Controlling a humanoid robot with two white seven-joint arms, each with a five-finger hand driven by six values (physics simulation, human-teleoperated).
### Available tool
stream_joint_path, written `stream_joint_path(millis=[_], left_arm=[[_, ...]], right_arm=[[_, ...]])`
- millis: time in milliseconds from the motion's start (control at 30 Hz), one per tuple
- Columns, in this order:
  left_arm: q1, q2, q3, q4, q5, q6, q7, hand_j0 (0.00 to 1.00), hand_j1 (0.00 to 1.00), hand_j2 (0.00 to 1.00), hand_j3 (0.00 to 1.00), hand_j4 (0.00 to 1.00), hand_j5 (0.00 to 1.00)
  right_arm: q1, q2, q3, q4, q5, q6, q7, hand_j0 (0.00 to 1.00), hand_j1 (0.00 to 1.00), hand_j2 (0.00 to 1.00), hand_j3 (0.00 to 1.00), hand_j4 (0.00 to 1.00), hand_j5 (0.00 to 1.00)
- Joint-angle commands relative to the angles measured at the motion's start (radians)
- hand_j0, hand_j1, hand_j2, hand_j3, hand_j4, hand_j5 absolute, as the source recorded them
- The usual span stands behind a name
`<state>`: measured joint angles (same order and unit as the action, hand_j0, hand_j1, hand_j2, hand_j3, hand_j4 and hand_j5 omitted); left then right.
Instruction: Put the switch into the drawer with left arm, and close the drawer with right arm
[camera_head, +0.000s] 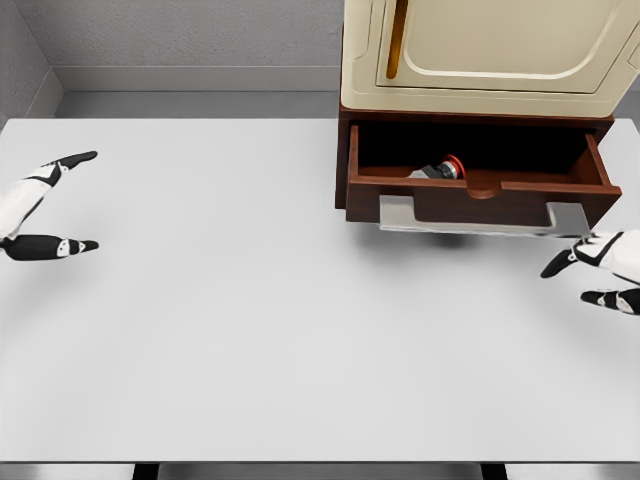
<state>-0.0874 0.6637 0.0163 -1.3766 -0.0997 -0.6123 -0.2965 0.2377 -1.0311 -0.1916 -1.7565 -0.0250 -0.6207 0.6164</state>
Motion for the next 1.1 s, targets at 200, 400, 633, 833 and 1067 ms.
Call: stream_joint_path(millis=[200, 400, 633, 833, 1067], left_arm=[[0.000, -0.001, -0.001, 0.001, 0.006, 0.001, 0.000, 1.00, 1.00, 1.00, 1.00, 1.00, 1.00], [0.000, -0.001, -0.001, 0.001, 0.006, 0.001, 0.000, 1.00, 1.00, 1.00, 1.00, 1.00, 1.00], [-0.002, -0.001, -0.001, 0.002, 0.005, 0.001, 0.000, 1.00, 1.00, 1.00, 1.00, 1.00, 1.00], [-0.002, -0.001, -0.001, 0.004, 0.000, 0.001, 0.000, 1.00, 1.00, 1.00, 1.00, 1.00, 1.00], [-0.003, 0.001, -0.001, 0.004, 0.000, 0.001, 0.000, 1.00, 1.00, 1.00, 1.00, 1.00, 1.00]], right_arm=[[0.051, -0.009, -0.003, -0.003, -0.010, 0.010, -0.006, 0.65, 0.65, 0.65, 0.65, 0.65, 0.65], [0.083, -0.004, -0.103, -0.003, -0.018, 0.010, -0.006, 0.65, 0.65, 0.65, 0.65, 0.65, 0.65], [0.072, -0.006, -0.103, -0.003, -0.065, 0.010, -0.006, 0.64, 0.64, 0.64, 0.64, 0.64, 0.64], [0.040, -0.009, -0.085, -0.003, -0.067, 0.010, -0.006, 0.63, 0.63, 0.63, 0.63, 0.63, 0.63], [-0.015, -0.038, 0.003, -0.003, -0.062, 0.010, -0.006, 0.63, 0.63, 0.63, 0.63, 0.63, 0.63]])
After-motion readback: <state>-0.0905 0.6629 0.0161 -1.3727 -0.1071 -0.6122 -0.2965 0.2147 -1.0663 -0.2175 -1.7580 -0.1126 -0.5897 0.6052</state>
